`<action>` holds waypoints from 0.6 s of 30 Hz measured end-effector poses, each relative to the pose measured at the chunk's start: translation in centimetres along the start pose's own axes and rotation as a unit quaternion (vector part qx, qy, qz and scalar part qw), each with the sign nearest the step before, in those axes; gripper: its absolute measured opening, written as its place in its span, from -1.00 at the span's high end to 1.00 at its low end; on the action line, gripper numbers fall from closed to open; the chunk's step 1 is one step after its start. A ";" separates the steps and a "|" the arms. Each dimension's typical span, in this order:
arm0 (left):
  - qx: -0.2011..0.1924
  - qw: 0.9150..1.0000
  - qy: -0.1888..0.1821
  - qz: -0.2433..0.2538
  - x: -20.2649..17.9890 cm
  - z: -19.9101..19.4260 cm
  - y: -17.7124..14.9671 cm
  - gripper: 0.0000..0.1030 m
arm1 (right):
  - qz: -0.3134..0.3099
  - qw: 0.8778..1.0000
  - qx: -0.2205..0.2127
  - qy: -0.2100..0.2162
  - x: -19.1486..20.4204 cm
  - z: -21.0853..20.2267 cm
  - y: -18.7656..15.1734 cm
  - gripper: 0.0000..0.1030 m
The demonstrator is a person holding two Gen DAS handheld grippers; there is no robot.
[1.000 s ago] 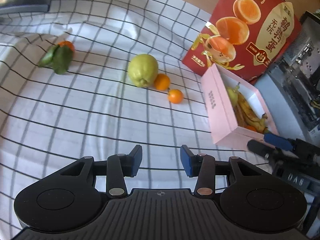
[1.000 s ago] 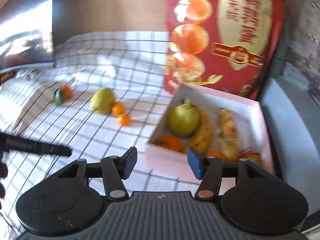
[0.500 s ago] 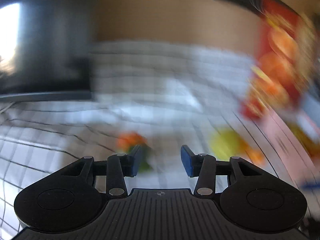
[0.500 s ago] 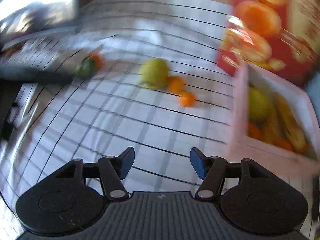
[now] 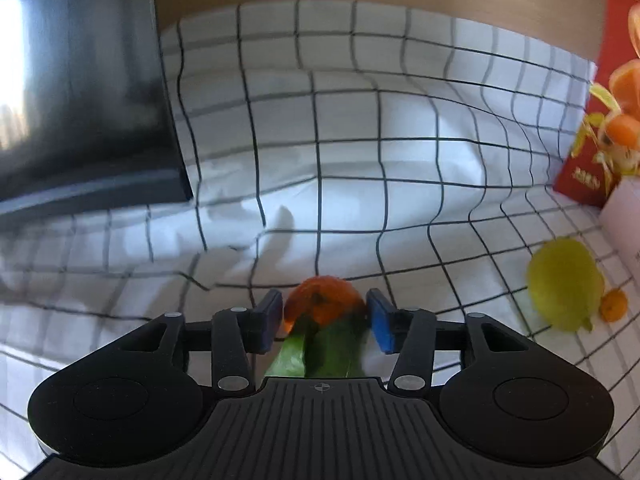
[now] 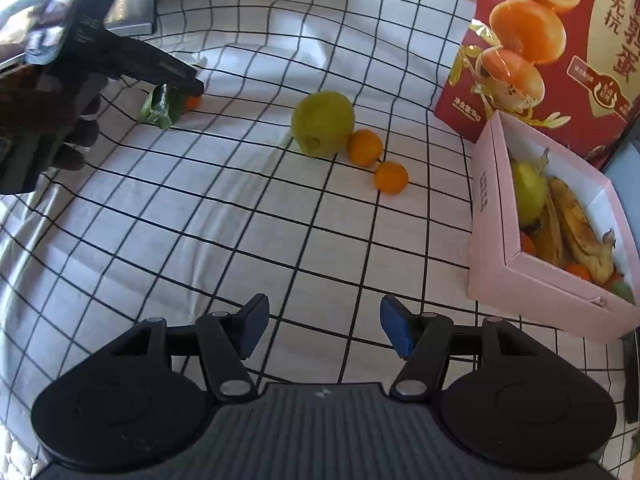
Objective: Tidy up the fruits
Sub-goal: 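Grasp another leafy tangerine on the cloth with the left tool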
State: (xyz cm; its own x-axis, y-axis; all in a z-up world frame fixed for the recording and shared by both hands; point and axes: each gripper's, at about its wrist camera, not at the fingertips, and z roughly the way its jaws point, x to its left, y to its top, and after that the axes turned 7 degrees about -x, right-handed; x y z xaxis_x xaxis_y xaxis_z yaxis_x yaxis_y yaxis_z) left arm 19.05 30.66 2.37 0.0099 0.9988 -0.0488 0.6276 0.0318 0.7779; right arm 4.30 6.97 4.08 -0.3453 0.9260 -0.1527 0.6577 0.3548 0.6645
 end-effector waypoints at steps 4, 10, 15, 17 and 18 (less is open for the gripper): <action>0.024 0.999 0.006 -0.027 0.2 1.6 -0.4 -0.06 | -0.015 1.000 0.005 0.000 -0.5 -0.6 0.4 -0.20; 0.024 0.995 0.000 -0.093 -0.3 -0.3 -1.1 -0.01 | -0.052 0.998 -0.029 0.013 -1.7 -1.0 0.9 -0.20; 0.019 0.991 -0.043 -0.124 -3.8 -7.1 -4.1 -0.01 | -0.039 0.997 -0.050 0.035 -3.4 0.1 2.6 -0.20; 0.019 0.987 -0.065 -0.147 -5.0 -9.2 -5.5 -0.01 | -0.034 0.997 -0.060 0.046 -3.7 0.9 4.1 -0.21; 0.017 0.985 -0.066 -0.158 -5.4 -10.1 -6.3 -0.01 | -0.032 0.996 -0.066 0.056 -3.8 1.3 5.0 -0.21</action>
State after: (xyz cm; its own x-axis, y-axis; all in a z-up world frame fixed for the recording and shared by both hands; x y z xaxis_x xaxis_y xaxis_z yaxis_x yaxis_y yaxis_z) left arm 7.17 25.44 4.13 -0.0903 0.9252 -0.3686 0.6412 0.3372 0.6893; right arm 9.79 5.35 7.03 -0.4612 0.8791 -0.1205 0.5408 0.3861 0.7473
